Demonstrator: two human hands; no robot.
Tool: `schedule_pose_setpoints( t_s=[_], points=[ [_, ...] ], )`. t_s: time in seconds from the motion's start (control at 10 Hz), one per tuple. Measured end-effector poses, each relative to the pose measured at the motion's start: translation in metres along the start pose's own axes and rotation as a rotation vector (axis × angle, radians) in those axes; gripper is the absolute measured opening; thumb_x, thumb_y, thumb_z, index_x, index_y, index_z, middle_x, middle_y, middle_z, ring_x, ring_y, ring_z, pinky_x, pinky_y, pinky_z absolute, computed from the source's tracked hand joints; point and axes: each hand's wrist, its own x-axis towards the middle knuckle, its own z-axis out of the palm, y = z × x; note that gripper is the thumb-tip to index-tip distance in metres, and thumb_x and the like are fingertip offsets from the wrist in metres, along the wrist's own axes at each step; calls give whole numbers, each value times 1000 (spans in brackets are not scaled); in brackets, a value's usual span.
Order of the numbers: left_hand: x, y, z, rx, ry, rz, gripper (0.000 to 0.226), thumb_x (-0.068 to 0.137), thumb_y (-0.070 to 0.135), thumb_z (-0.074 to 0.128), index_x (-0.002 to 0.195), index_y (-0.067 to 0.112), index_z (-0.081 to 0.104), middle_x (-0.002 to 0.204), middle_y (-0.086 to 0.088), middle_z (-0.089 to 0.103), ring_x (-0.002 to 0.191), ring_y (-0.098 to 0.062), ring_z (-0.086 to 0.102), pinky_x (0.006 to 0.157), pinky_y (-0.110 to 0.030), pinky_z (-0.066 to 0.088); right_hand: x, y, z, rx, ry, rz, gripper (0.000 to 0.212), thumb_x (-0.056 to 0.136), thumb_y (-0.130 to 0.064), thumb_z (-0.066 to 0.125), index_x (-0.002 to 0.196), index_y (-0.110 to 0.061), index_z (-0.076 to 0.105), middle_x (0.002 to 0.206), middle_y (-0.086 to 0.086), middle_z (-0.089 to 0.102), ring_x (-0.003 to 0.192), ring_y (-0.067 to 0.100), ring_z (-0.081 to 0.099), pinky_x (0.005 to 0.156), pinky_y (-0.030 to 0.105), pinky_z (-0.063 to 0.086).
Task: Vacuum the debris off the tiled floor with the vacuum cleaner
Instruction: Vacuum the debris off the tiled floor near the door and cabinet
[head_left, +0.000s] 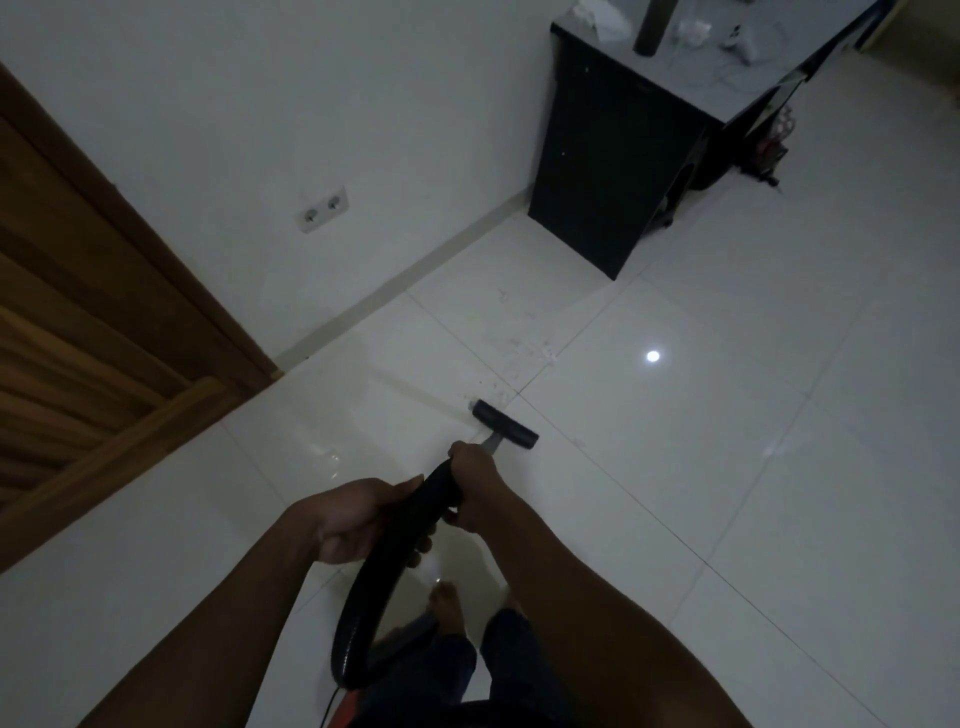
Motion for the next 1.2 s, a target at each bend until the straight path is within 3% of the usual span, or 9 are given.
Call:
schedule_pose_setpoints(
  t_s=[0.1,0.2,0.4,0.5,0.7,0.9,1.0,1.2],
  points=[
    [3,0,2,18,4,4,54,100,40,48,117,-8,64,94,-20,65,80,-31,63,73,-41,55,3,6,-3,62,10,-19,21,91,-27,46,107,-13,49,111,11,59,99,23,58,66,32,48],
    [9,0,1,27,74,47,55,100,42,49,117,-7,65,96,-20,65,79,-30,61,75,-41,52,5,-4,0,77,32,-43,21,92,-28,45,106,-13,47,104,9,55,90,21,56,65,30,45],
    [13,10,-1,41,102,77,58,99,45,47,115,-8,65,90,-19,66,72,-27,60,68,-35,52,6,-24,1,-8,50,-43,29,92,-30,47,116,-13,49,117,12,61,105,24,60,71,32,51],
    [17,12,-1,-3,102,101,57,99,44,49,117,-7,66,95,-21,66,78,-30,60,74,-39,51,10,-29,-1,-26,34,-49,28,91,-30,47,113,-13,49,117,11,61,104,24,61,69,33,50],
    [18,16,-4,-31,97,119,55,98,43,49,112,-7,68,90,-19,67,70,-26,63,67,-36,52,12,-38,0,-75,-70,-162,19,93,-26,43,110,-17,46,112,8,51,98,27,55,92,47,53],
    [22,19,-8,4,161,140,61,95,49,49,112,-7,68,86,-16,69,67,-23,63,62,-32,53,22,-47,7,-138,-47,-219,47,95,-24,41,138,-7,45,139,16,50,97,24,51,95,46,51],
    [21,24,-13,5,176,138,59,98,48,47,110,-6,69,85,-16,69,66,-23,63,58,-30,53,25,-52,13,-143,-37,-259,45,96,-21,42,138,-4,45,138,19,50,95,25,51,97,48,50],
    [32,23,-14,29,254,134,55,98,47,50,112,-2,71,98,-22,70,76,-28,64,76,-39,52,36,-55,13,-133,-8,-259,45,96,-20,42,138,-3,45,138,20,51,76,20,51,86,44,50]
  ],
)
